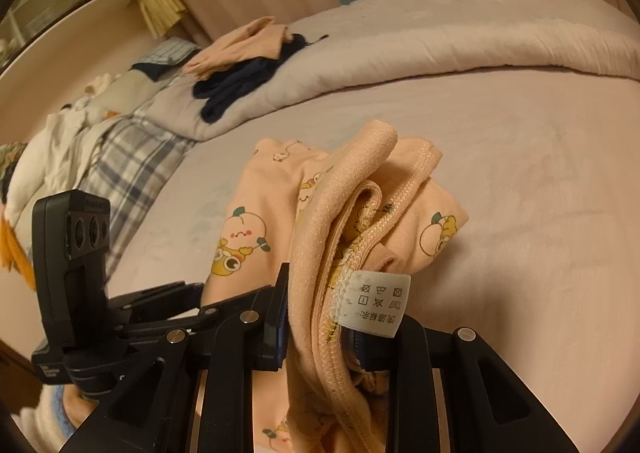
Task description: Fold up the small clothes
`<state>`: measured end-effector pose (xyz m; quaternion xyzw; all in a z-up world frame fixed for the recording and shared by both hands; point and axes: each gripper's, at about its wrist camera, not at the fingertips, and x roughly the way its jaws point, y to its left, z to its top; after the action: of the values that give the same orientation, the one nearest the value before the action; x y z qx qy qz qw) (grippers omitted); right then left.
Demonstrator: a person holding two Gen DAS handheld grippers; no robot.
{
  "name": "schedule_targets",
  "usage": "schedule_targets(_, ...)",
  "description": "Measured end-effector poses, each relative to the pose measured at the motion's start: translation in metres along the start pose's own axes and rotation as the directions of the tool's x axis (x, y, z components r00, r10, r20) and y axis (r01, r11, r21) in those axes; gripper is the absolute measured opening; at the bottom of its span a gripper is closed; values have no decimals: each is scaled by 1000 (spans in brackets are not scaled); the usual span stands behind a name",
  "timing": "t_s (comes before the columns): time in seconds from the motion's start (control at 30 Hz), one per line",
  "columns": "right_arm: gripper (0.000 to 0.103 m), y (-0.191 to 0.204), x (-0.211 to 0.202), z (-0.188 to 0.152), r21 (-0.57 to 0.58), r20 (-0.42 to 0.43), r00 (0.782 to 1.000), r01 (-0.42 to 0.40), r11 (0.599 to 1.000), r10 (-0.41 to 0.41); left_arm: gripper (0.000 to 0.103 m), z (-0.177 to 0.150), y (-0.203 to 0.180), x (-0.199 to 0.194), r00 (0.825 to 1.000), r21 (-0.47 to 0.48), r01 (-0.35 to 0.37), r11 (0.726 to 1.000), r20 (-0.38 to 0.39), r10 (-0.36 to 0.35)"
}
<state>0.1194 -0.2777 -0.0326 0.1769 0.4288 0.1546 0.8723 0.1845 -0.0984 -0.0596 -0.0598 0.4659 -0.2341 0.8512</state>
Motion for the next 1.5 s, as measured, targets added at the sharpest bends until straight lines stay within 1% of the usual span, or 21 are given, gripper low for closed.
schedule_targets(0.23, 28, 26, -15, -15, -30, 8, 999, -34, 999, 34, 35, -25, 0, -35, 999, -11, -21, 1000, 39, 22)
schedule_targets(0.5, 28, 57, -25, -33, -72, 2, 998, -68, 995, 69, 35, -54, 8, -72, 996, -38, -48, 998, 76, 51)
schedule_targets(0.7, 28, 77, -27, -44, -106, -3, 996, -84, 991, 85, 35, -77, 10, -95, 991, -52, -78, 996, 105, 83)
schedule_targets(0.87, 28, 90, -24, -52, -135, -17, 996, -94, 986, 92, 35, -89, 18, -108, 987, -75, -99, 992, 117, 107)
schedule_targets(1.13, 27, 107, -16, -58, -186, -29, 995, -99, 978, 95, 35, -101, 29, -118, 977, -75, -143, 987, 146, 153)
schedule_targets(1.5, 28, 118, -3, -54, -221, -45, 996, -89, 971, 81, 35, -96, 48, -119, 975, -97, -148, 984, 155, 162)
